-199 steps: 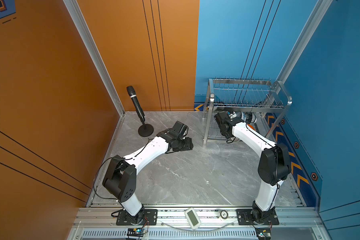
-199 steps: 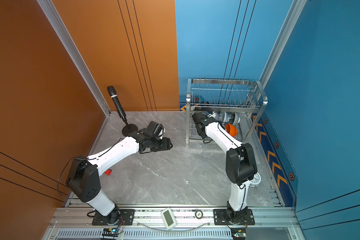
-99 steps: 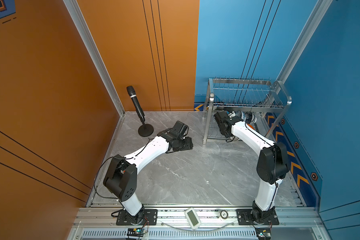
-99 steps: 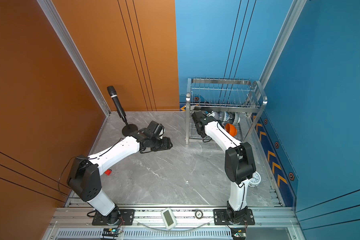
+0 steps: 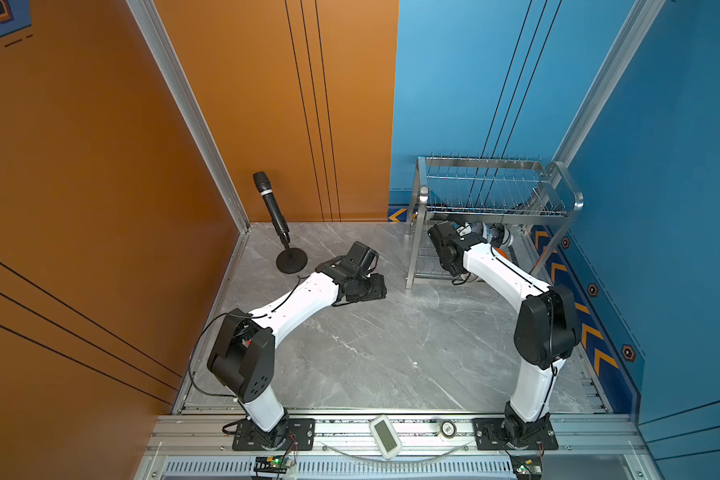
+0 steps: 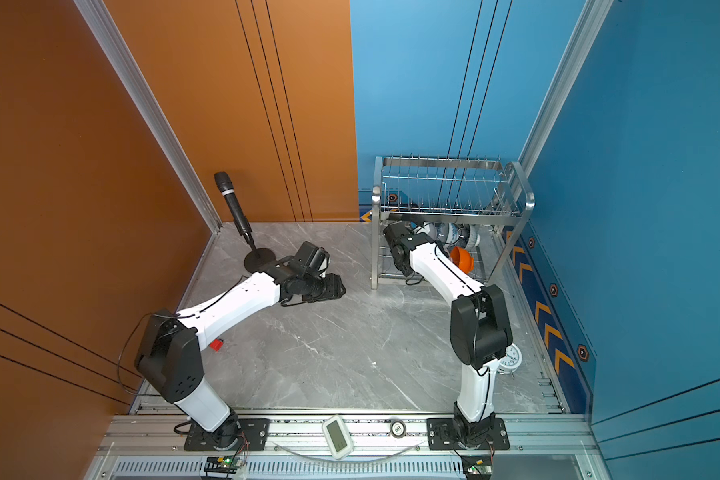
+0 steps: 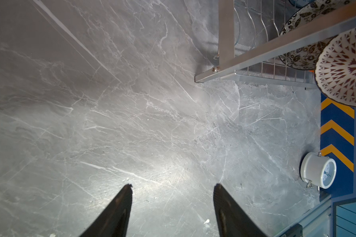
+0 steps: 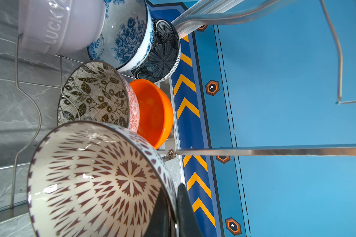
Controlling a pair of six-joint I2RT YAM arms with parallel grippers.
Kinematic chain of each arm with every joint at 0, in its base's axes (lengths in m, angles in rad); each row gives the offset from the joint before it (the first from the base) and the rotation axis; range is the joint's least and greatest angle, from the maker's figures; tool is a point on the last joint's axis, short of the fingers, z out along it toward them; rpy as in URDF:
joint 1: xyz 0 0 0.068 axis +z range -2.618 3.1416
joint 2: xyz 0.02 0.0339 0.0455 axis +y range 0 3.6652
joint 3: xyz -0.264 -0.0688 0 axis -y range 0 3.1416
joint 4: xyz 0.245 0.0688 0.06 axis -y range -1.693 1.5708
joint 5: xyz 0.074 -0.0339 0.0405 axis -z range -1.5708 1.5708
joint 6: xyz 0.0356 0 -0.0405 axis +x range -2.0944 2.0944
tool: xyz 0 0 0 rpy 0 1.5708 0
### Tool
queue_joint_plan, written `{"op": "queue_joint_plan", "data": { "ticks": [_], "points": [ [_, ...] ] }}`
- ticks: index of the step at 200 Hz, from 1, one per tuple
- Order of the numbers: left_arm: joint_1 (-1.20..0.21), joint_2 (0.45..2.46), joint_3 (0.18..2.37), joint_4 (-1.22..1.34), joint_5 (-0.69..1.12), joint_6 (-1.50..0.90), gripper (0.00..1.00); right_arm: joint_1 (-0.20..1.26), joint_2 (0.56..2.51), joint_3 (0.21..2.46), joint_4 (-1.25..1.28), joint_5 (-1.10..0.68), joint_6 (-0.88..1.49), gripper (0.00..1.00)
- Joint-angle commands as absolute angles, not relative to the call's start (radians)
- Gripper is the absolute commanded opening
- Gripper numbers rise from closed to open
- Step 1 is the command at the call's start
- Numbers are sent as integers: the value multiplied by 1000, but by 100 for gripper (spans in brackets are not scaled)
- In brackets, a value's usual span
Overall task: Load bowls into a dish rack
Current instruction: Place the bowl in the dish rack.
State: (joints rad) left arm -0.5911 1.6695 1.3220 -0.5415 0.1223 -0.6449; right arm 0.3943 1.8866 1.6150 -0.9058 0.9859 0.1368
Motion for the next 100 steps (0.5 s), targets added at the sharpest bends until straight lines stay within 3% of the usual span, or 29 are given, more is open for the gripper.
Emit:
{"op": "queue_joint_plan", "data": {
  "ticks": [1, 100],
  "points": [
    [-599, 1681, 1348, -554, 108, -645, 64, 395, 1851, 1592, -857, 962, 186, 0],
    [-602, 1669, 1340, -554, 110, -640, 64, 411, 1795, 1559, -883, 894, 259, 0]
  ]
}}
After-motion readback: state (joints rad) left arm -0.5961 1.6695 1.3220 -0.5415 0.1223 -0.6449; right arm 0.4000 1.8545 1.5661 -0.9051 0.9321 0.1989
